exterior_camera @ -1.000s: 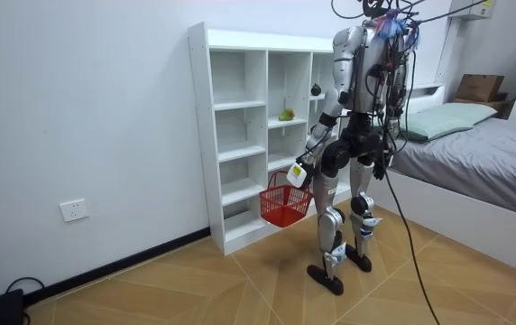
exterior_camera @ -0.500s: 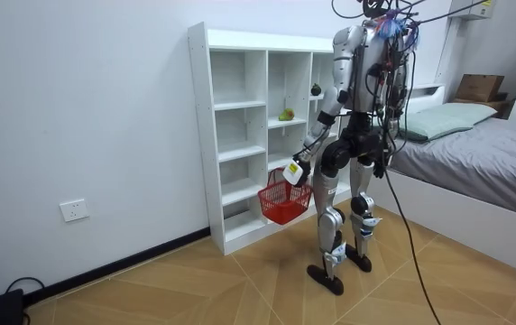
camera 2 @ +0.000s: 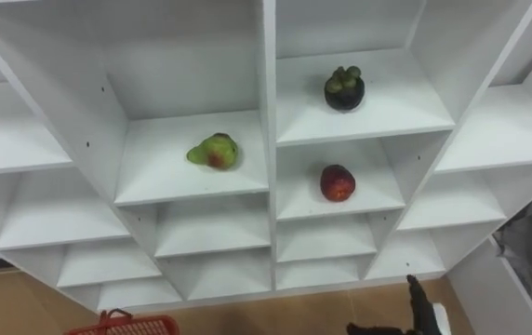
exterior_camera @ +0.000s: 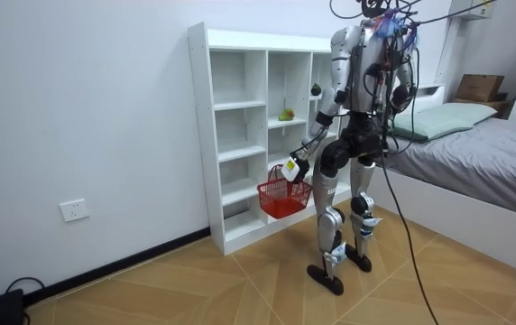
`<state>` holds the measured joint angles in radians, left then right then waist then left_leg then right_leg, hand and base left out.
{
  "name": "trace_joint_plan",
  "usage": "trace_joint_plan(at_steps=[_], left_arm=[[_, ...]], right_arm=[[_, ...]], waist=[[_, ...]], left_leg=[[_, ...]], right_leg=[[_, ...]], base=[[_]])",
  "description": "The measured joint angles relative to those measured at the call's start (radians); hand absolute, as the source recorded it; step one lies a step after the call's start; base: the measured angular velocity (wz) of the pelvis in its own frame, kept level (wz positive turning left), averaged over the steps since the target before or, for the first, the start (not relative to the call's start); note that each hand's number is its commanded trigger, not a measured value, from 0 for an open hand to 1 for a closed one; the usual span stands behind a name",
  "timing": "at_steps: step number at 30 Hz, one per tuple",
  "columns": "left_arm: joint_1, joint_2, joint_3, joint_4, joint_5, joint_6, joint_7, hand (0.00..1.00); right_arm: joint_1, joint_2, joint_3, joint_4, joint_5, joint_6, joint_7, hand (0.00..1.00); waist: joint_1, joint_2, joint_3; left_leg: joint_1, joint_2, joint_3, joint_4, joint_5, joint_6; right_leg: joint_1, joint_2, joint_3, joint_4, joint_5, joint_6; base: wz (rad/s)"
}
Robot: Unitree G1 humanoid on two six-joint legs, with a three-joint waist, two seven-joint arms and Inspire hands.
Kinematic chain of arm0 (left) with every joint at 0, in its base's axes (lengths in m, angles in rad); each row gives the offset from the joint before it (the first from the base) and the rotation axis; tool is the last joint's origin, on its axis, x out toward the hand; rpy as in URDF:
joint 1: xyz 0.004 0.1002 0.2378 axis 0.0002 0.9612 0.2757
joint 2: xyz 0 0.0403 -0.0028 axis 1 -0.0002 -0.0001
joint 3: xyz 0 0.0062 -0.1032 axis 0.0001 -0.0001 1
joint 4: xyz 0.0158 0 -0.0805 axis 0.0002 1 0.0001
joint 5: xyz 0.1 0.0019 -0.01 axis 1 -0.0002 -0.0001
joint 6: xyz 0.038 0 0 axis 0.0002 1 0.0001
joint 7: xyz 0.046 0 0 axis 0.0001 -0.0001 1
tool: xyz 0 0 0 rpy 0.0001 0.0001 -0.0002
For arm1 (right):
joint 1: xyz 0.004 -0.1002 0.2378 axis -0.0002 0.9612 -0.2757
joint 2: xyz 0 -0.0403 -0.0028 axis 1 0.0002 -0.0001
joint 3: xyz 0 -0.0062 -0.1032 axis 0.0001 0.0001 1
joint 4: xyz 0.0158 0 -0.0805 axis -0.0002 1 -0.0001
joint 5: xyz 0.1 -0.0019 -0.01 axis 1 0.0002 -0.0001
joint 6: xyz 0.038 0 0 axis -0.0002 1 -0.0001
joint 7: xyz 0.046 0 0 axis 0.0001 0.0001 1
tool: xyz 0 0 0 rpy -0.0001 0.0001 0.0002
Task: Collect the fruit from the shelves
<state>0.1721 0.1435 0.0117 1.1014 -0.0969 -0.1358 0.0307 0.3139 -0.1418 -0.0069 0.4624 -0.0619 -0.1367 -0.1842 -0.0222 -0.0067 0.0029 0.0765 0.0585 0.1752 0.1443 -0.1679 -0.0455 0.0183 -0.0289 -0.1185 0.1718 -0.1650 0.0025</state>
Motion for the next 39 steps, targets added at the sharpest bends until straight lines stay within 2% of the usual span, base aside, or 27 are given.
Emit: trace_joint_plan(at_steps=[2,5,11,14,18,20,25,33,39], left_arm=[[0.010,0.000,0.000,-0.002,-0.002,-0.008,-0.003,1.00],[0.024,0.004,0.001,-0.004,-0.001,-0.016,-0.004,1.00],[0.054,0.010,-0.005,-0.034,-0.002,-0.025,-0.003,1.00],[0.050,0.010,-0.007,-0.033,-0.002,-0.026,-0.016,1.00],[0.037,0.009,-0.006,-0.012,-0.002,-0.028,-0.027,1.00],[0.038,0.009,-0.001,-0.010,0.000,-0.028,-0.043,1.00],[0.037,0.010,0.005,0.000,0.000,-0.028,-0.046,1.00],[0.021,0.014,0.005,0.019,0.008,-0.026,-0.048,1.00],[0.016,0.028,0.001,0.018,0.013,-0.026,-0.062,1.00]], right_arm=[[0.021,0.000,0.007,-0.114,-0.032,-0.020,-0.016,0.00],[0.031,-0.003,0.006,-0.241,-0.048,-0.031,-0.037,0.00],[0.049,-0.012,0.019,-0.413,-0.051,-0.060,-0.104,0.00],[0.044,-0.012,0.028,-0.441,-0.058,-0.084,-0.126,0.00],[0.039,-0.014,0.027,-0.476,-0.088,-0.088,-0.152,0.00],[0.037,-0.015,0.026,-0.487,-0.105,-0.107,-0.182,0.00],[0.036,-0.016,0.028,-0.489,-0.108,-0.115,-0.227,0.00],[0.013,-0.033,0.039,-0.532,-0.097,-0.118,-0.280,0.00],[-0.020,-0.078,0.075,-0.588,-0.099,-0.134,-0.293,0.00]], waist=[[-0.005,0.002,-0.0011],[-0.011,0.003,-0.0039],[-0.006,-0.012,-0.0075],[-0.001,-0.010,-0.0064],[0.004,0.003,-0.0027],[0.006,0.011,-0.0031],[0.019,0.015,-0.0030],[0.031,0.004,0.0006],[0.035,-0.006,0.0009]], left_leg=[[-0.001,0.000,0.011,-0.001,0.000,0.000],[-0.007,0.000,0.017,-0.003,0.000,0.000],[-0.010,0.000,0.017,-0.003,0.000,0.000],[-0.009,0.000,0.018,-0.003,0.000,0.000],[-0.007,0.003,0.018,-0.004,-0.007,0.011],[-0.004,0.002,0.018,-0.012,-0.007,0.011],[-0.006,0.002,0.019,-0.012,-0.007,0.011],[-0.009,0.002,0.019,-0.010,-0.007,0.011],[-0.011,0.001,0.019,-0.010,-0.007,0.012]], right_leg=[[-0.002,0.000,0.005,-0.001,0.001,0.001],[-0.011,0.000,0.009,0.002,0.002,0.001],[-0.016,0.000,0.011,0.011,0.003,0.001],[-0.015,0.000,0.012,0.013,0.004,0.001],[-0.016,0.004,0.012,0.013,0.005,0.002],[-0.017,0.004,0.012,0.012,0.007,0.004],[-0.016,0.004,0.013,0.014,0.007,0.004],[-0.018,0.003,0.012,0.013,0.007,0.003],[-0.016,0.003,0.011,0.012,0.007,0.003]], base=[[-0.05],[-0.05],[-0.01],[0.00],[0.00],[0.00],[0.00],[0.00],[0.00]])
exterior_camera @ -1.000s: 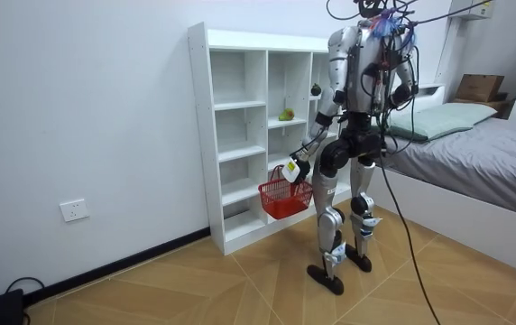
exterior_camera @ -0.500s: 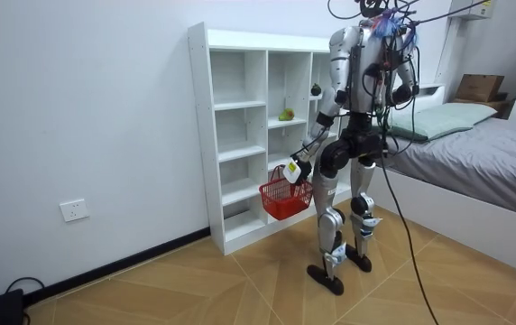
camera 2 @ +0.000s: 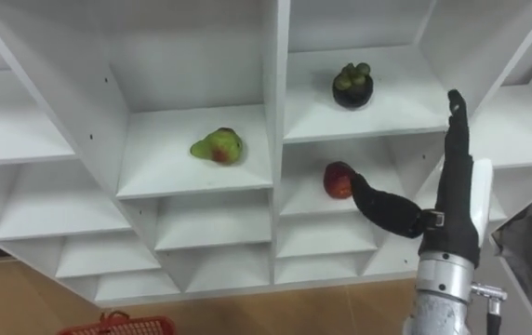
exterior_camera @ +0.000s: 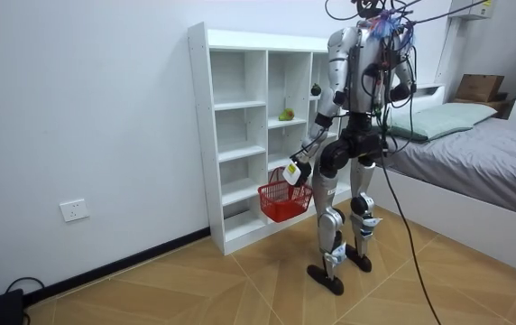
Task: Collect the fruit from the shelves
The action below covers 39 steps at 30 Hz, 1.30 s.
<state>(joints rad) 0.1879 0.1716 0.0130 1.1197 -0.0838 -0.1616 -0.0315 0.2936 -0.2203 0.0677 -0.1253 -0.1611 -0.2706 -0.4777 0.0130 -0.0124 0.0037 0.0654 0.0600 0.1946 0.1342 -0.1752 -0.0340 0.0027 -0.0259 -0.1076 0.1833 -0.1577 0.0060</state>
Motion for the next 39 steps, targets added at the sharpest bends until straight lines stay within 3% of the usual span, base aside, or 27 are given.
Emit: trace_joint_plan(at_steps=[9,13,27,31,39], left_arm=[[0.000,0.001,-0.002,-0.001,-0.001,0.000,0.000,1.00],[0.000,0.005,-0.002,-0.003,-0.002,0.001,-0.005,1.00],[0.001,0.006,0.003,-0.011,-0.003,0.010,-0.023,1.00],[0.001,0.007,0.003,-0.011,-0.002,0.010,-0.020,1.00],[0.001,0.010,0.003,-0.024,0.002,0.012,-0.020,1.00]], right_arm=[[-0.041,-0.026,-0.006,-0.001,0.001,-0.002,-0.030,0.00],[-0.091,-0.066,-0.021,-0.001,0.015,-0.002,-0.034,0.00],[-0.169,-0.078,-0.060,0.003,0.061,0.002,0.008,0.00],[-0.196,-0.088,-0.073,0.051,0.084,0.003,0.014,0.00],[-0.205,-0.089,-0.105,0.113,0.087,0.010,0.035,0.00]], waist=[[0.015,-0.009,-0.0015],[0.016,-0.025,-0.0018],[0.016,-0.036,0.0003],[0.012,-0.042,0.0043],[0.016,-0.047,0.0038]], left_leg=[[-0.001,-0.001,-0.006,0.001,0.000,0.000],[-0.001,-0.001,-0.008,0.001,0.000,0.000],[0.001,-0.001,-0.019,0.001,0.000,0.000],[0.011,-0.001,-0.023,0.001,0.000,0.000],[0.001,-0.002,-0.034,0.001,0.000,0.000]], right_leg=[[0.002,-0.002,-0.006,-0.003,0.000,0.000],[0.005,-0.001,-0.008,-0.006,0.000,0.000],[0.019,-0.003,-0.023,-0.016,0.002,0.001],[0.034,-0.003,-0.026,-0.020,0.002,0.002],[0.032,-0.003,-0.034,-0.029,0.003,0.002]], base=[[0.00],[0.00],[0.02],[0.03],[0.03]])
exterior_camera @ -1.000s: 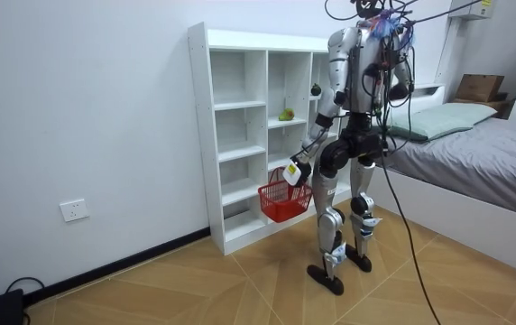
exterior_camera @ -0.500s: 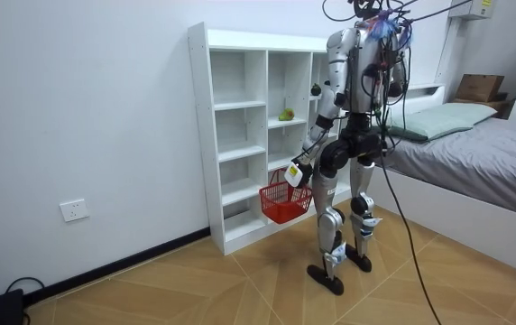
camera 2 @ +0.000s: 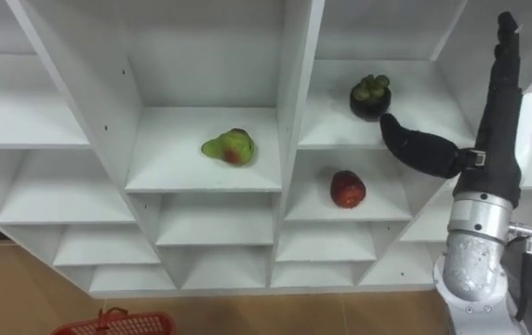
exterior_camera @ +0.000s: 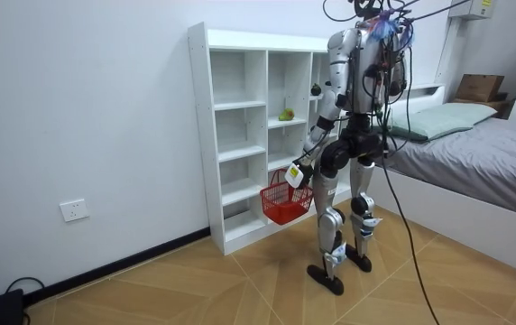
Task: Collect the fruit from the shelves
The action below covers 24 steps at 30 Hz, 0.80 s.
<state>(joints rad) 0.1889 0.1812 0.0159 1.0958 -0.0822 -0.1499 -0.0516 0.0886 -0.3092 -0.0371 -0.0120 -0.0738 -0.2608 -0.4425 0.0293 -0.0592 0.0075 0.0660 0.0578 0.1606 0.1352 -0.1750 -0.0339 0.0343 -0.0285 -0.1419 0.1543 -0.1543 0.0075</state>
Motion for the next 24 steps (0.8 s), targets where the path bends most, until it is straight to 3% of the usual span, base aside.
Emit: trace_joint_plan(at_steps=[24], left_arm=[[-0.005,-0.003,0.001,-0.016,0.007,0.022,-0.009,1.00]], right_arm=[[-0.050,-0.004,0.001,0.102,0.077,0.024,0.062,0.00]], waist=[[0.008,0.012,-0.0003]], left_leg=[[-0.002,0.000,-0.007,0.001,0.000,0.000]], right_leg=[[0.000,-0.001,-0.009,0.001,0.000,-0.001]], base=[[0.00]])
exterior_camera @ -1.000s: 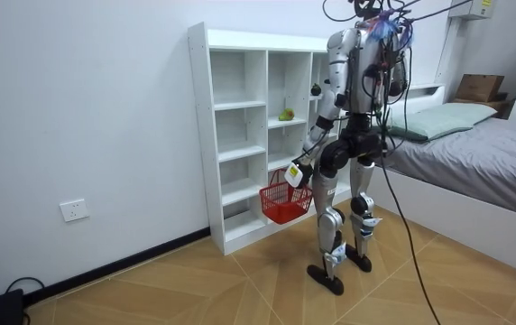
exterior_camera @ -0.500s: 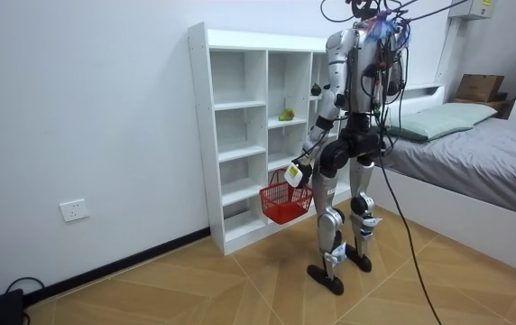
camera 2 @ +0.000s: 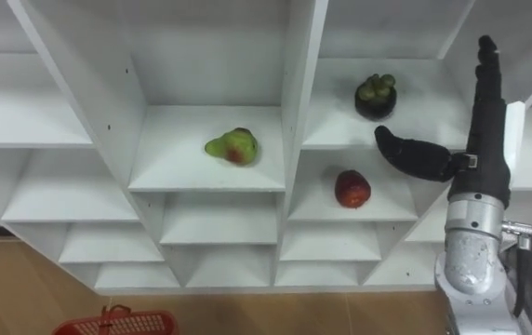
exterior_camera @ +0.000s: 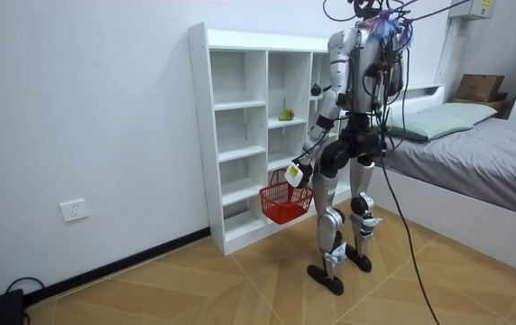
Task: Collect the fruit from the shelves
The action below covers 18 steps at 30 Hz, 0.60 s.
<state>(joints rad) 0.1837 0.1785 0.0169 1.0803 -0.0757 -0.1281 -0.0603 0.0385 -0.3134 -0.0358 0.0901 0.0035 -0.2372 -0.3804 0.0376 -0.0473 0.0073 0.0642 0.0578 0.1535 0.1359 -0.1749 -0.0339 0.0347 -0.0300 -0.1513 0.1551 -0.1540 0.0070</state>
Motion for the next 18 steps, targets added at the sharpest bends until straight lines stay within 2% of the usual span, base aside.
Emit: trace_joint_plan(at_steps=[8,15,18], left_arm=[[-0.001,0.000,0.000,-0.001,0.001,0.000,0.002,1.00],[-0.004,0.000,0.001,-0.007,0.004,0.001,0.004,1.00],[0.009,0.000,0.001,-0.048,0.015,0.011,-0.001,1.00]], right_arm=[[-0.065,-0.006,0.004,0.024,0.034,0.000,0.014,0.00],[-0.070,-0.012,0.005,0.025,0.030,0.000,0.036,0.00],[-0.082,-0.013,0.006,0.025,0.030,0.007,0.058,0.00]], waist=[[-0.001,-0.009,0.0009],[0.002,-0.016,0.0028],[0.004,-0.019,0.0031]], left_leg=[[-0.001,0.000,-0.003,0.001,0.000,0.000],[-0.001,0.000,-0.005,0.001,0.000,0.000],[-0.001,0.000,-0.005,0.001,0.000,0.000]], right_leg=[[0.002,-0.001,-0.005,-0.001,0.000,0.000],[0.001,-0.002,-0.008,0.003,0.000,0.000],[0.001,-0.002,-0.011,0.005,0.000,0.000]], base=[[0.00],[0.00],[0.00]])
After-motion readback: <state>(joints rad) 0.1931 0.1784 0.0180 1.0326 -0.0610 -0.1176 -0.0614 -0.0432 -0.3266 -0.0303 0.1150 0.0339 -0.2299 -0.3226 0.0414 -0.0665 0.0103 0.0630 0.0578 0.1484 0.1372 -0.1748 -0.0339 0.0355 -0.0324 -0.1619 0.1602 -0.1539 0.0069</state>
